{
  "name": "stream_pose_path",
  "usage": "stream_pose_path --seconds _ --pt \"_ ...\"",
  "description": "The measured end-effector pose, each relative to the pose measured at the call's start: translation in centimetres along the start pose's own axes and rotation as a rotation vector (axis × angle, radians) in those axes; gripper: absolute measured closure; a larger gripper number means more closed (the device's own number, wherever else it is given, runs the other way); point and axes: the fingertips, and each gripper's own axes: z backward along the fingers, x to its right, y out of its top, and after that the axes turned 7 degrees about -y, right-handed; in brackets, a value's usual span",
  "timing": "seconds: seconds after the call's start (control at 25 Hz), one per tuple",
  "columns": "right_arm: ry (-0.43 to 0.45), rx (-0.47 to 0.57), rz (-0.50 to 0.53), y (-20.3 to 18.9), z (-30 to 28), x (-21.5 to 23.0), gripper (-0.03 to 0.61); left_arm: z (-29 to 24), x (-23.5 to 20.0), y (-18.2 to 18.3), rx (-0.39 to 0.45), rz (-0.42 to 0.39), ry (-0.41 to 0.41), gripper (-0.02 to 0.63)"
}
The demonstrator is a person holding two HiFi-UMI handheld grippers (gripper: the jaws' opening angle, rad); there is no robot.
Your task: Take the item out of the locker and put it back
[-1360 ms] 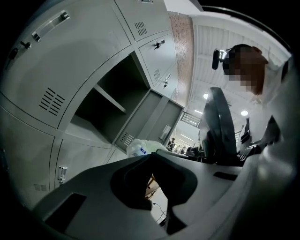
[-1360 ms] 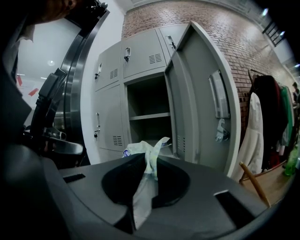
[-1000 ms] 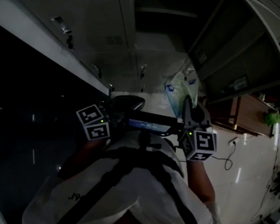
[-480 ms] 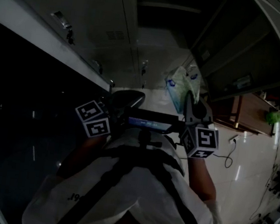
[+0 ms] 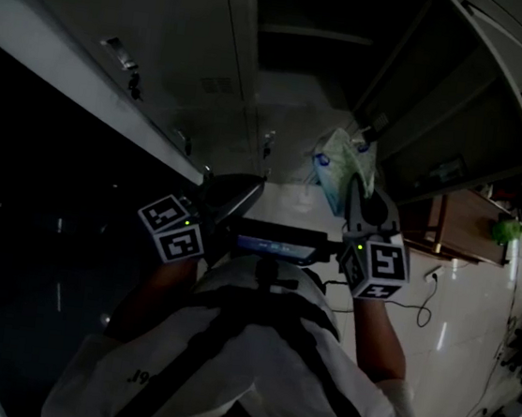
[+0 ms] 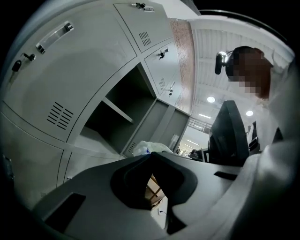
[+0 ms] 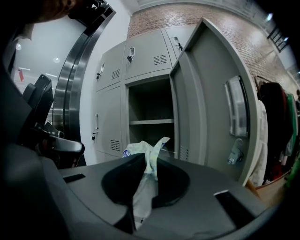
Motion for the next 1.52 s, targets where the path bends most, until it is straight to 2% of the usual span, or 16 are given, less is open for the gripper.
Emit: stream_pose_path --seconds 0.88,1.28,1.52 --pt "0.045 0.110 0.083 7.9 -5.4 -0.1 0.557 -2.4 -1.6 6.0 0.030 -0.119 0.000 0.612" --pt "0.037 0.193 0.129 13.3 -9.9 0.1 0.557 -4.5 -2.7 9.9 0.052 -0.183 -0.006 0.612" --pt "0.038 0.197 0.141 14.4 -11.6 0.0 0.557 -5.3 -2.8 11.2 0.067 -0.205 -0.007 0.612"
